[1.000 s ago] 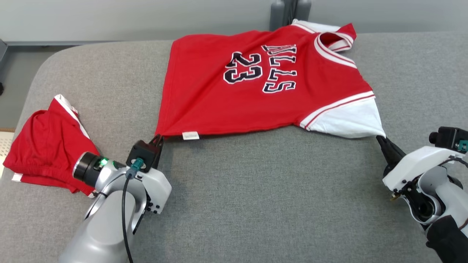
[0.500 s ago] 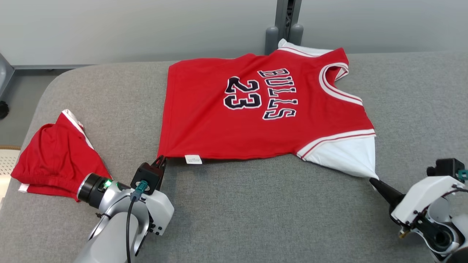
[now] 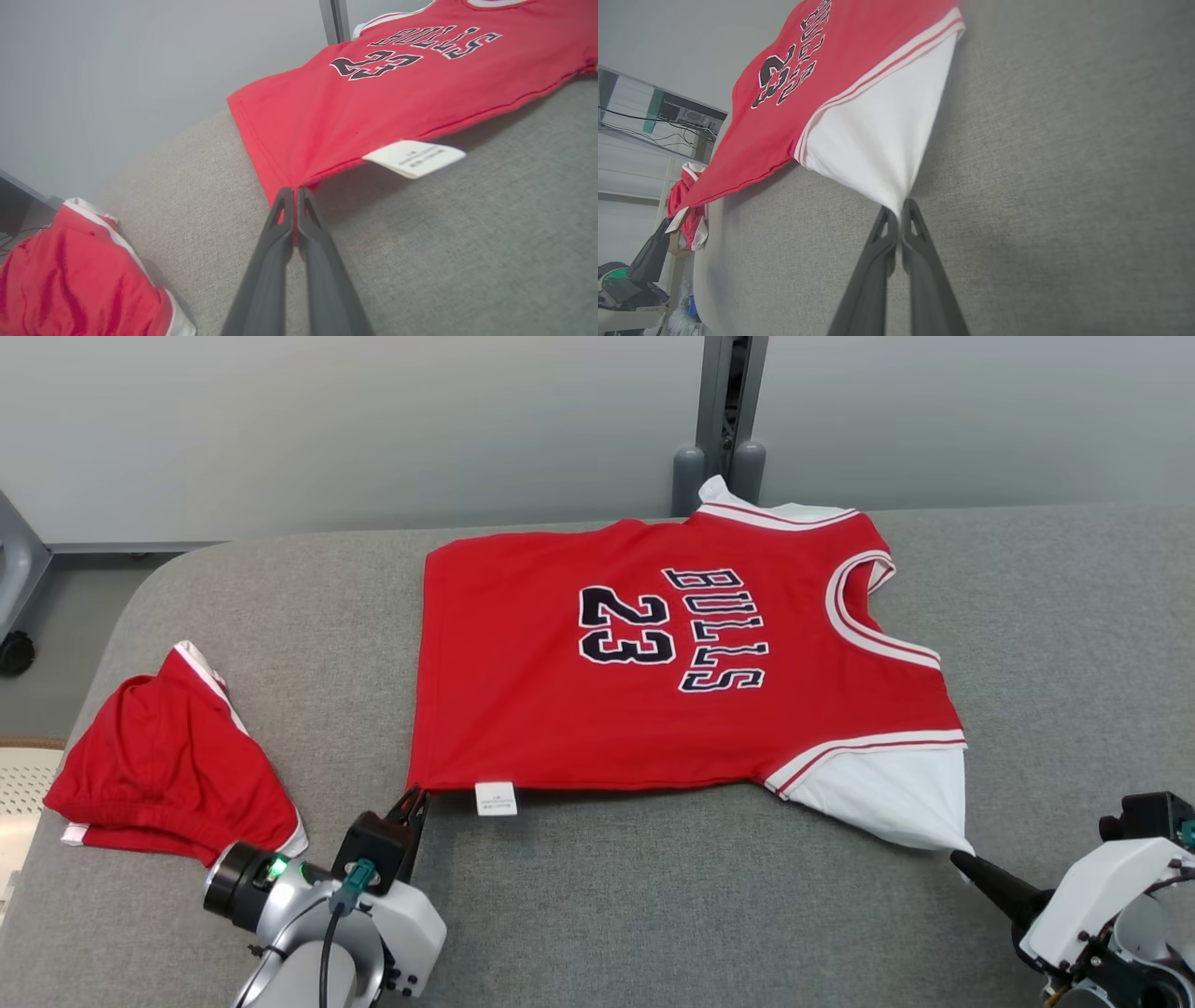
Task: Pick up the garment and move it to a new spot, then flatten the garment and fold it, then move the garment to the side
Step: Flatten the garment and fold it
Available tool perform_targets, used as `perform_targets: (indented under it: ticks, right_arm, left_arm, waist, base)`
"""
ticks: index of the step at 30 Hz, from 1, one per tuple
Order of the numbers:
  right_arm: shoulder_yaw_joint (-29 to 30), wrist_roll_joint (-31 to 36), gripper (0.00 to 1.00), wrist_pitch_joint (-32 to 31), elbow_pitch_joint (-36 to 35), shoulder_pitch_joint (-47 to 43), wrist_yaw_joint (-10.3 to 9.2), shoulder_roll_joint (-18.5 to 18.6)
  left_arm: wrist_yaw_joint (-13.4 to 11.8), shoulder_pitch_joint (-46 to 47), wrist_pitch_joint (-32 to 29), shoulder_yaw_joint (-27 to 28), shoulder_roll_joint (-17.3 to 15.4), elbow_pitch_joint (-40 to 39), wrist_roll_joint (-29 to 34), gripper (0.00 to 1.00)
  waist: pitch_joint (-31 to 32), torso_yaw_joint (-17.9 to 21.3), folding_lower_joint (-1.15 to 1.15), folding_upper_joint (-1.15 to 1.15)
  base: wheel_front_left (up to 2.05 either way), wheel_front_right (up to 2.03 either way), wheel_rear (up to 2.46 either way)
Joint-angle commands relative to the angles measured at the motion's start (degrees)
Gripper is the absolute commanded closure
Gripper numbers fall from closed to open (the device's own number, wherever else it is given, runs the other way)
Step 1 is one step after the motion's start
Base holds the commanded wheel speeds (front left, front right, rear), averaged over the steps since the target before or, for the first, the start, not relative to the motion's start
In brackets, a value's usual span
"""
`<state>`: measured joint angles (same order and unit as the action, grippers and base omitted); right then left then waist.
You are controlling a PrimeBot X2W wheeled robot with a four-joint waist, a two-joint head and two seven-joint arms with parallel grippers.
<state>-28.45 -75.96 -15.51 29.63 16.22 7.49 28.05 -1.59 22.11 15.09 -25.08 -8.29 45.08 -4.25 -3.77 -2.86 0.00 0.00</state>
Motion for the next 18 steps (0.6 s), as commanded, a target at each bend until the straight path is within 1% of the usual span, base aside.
perform_targets:
  ticks: [1,4,5,7,13,18]
  right_arm:
    - [0.28,0.54,1.0,0.11,-1.05,-1.62,0.0,0.46]
    - [1.04,1.01,1.0,-0.18,-2.85,-3.23,0.0,0.48]
    - [1.24,1.04,1.0,-0.52,-3.46,-4.12,0.0,0.46]
    - [1.27,1.35,1.0,-1.54,-4.11,-5.91,0.0,0.73]
    - [3.12,0.92,1.0,-4.58,-5.95,-11.38,0.0,1.43]
    - [5.12,1.69,1.0,-6.42,-9.26,-14.89,0.0,2.22]
  left_arm:
    - [-0.61,-1.67,0.1,0.38,-0.77,-1.06,-0.39,1.0]
    - [-0.97,-3.71,0.1,0.67,-0.88,-3.35,-0.64,1.0]
    - [-0.51,-4.59,0.1,0.79,-0.68,-4.12,-0.99,1.0]
    - [-0.36,-6.0,0.1,0.94,-0.95,-5.29,-1.0,1.0]
    - [-0.72,-9.47,0.1,0.26,-1.3,-8.24,-0.08,1.0]
    - [-1.19,-12.15,0.1,0.17,-1.81,-10.03,0.29,1.0]
  waist:
    - [0.43,-0.03,0.0,0.0]
    - [0.87,-0.1,0.0,0.0]
    - [1.09,-0.18,0.0,0.0]
    - [1.39,-0.25,0.0,0.0]
    - [2.72,-0.99,0.0,0.0]
    - [3.42,-1.08,0.0,0.0]
  base:
    - [0.0,0.0,0.0]
    - [0.0,0.0,0.0]
    - [0.0,0.0,0.0]
    - [0.0,0.0,0.0]
    - [0.0,0.0,0.0]
    - [0.0,0.0,0.0]
